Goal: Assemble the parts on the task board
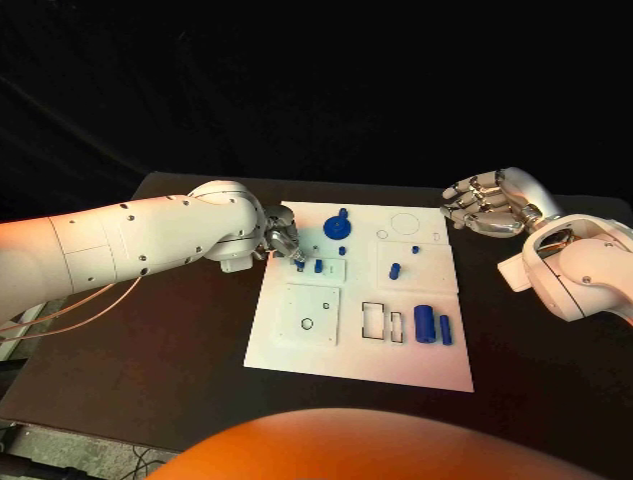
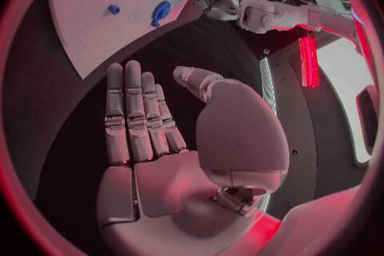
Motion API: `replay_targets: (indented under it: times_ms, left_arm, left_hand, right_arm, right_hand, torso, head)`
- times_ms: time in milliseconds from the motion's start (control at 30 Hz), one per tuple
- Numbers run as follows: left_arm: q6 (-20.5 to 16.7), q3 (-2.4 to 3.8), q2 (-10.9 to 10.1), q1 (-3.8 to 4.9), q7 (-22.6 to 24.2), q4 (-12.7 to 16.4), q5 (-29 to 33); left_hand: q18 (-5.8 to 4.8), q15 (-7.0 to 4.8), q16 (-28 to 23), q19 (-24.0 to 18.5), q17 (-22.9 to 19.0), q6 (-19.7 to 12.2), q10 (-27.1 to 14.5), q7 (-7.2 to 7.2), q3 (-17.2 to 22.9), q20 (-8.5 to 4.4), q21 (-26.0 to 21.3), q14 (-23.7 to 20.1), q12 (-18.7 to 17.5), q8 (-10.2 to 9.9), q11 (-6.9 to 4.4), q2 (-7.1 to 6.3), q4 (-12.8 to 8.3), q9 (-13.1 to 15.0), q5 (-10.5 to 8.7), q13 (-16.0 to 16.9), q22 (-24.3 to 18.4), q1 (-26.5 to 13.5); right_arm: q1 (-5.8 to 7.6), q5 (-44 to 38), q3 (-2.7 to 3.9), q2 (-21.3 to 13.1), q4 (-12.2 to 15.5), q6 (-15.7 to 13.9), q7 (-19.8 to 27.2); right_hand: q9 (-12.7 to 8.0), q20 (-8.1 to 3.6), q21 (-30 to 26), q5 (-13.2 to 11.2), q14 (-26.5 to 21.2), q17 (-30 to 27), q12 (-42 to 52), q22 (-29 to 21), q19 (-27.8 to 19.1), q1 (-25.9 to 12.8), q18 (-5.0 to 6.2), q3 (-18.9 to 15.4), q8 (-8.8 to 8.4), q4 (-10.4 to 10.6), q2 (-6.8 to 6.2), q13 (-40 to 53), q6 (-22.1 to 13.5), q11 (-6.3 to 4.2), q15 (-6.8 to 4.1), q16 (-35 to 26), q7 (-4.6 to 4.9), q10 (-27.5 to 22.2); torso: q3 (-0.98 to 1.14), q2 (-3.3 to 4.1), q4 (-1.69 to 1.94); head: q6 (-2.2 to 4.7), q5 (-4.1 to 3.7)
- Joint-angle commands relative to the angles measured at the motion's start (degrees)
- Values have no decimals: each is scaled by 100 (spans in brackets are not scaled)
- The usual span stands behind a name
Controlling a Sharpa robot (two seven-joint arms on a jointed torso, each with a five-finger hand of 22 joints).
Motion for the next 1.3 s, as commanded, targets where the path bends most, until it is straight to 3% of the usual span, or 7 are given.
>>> replay_targets:
  times_ms: [33, 367, 900, 1300]
  left_arm:
    - [214, -1, 11, -3, -51, 9, -32]
    - [287, -11, 47, -4, -77, -20, -39]
    - [360, -21, 92, -4, -143, -34, -64]
    - [277, -24, 92, -3, -318, -29, -220]
  left_hand:
    - [-78, -35, 37, 31, 1508, 170, 41, -116, 853, 1, 20, 594, 30, 27, 11, 69, -885, -10, 29, 4, 913, 1]
    - [-78, -35, 37, 28, 1508, 179, 48, -117, 856, 1, 18, 594, 34, 28, 11, 66, -896, -12, 50, 11, 912, -7]
    - [-78, -34, 37, 28, 1508, 185, 56, -118, 860, 0, 21, 594, 45, 27, 11, 65, -907, -14, 62, 25, 913, -11]
    - [-83, -35, 37, 33, 1508, 246, 116, -123, 874, -3, 53, 594, 96, 25, 6, 51, -987, -31, 268, 97, 918, -82]
  right_arm:
    - [-5, -13, 1, 5, 7, -2, 40]
    - [-9, -7, 1, 14, 8, 1, 47]
    - [-10, 98, 1, 20, 6, 11, 45]
    - [-11, 110, 1, 13, 6, 8, 45]
  right_hand:
    - [-6, -8, -38, 39, -5, -10, -25, -5, -44, -39, 59, 6, 27, -35, 10, -4, -15, 25, 35, -33, 40, -5]
    - [-8, -6, -37, 49, -4, -10, -30, -14, -47, -40, 59, 6, 27, -36, 10, -13, -15, 26, 36, -41, 41, -2]
    - [-9, -5, -36, 54, -3, -10, -33, -20, -49, -37, 60, 7, 28, -41, 10, -19, -15, 26, 36, -46, 40, 0]
    - [-9, -5, -36, 54, -3, -10, -33, -20, -49, -37, 60, 7, 28, -41, 10, -19, -15, 26, 36, -46, 40, 0]
  torso:
    - [2, -4, 3]
    - [1, -4, -5]
    - [0, -5, 0]
    - [-1, -3, 3]
  head:
    - [0, -5]
    - [0, 30]
    - [0, 11]
    - [0, 10]
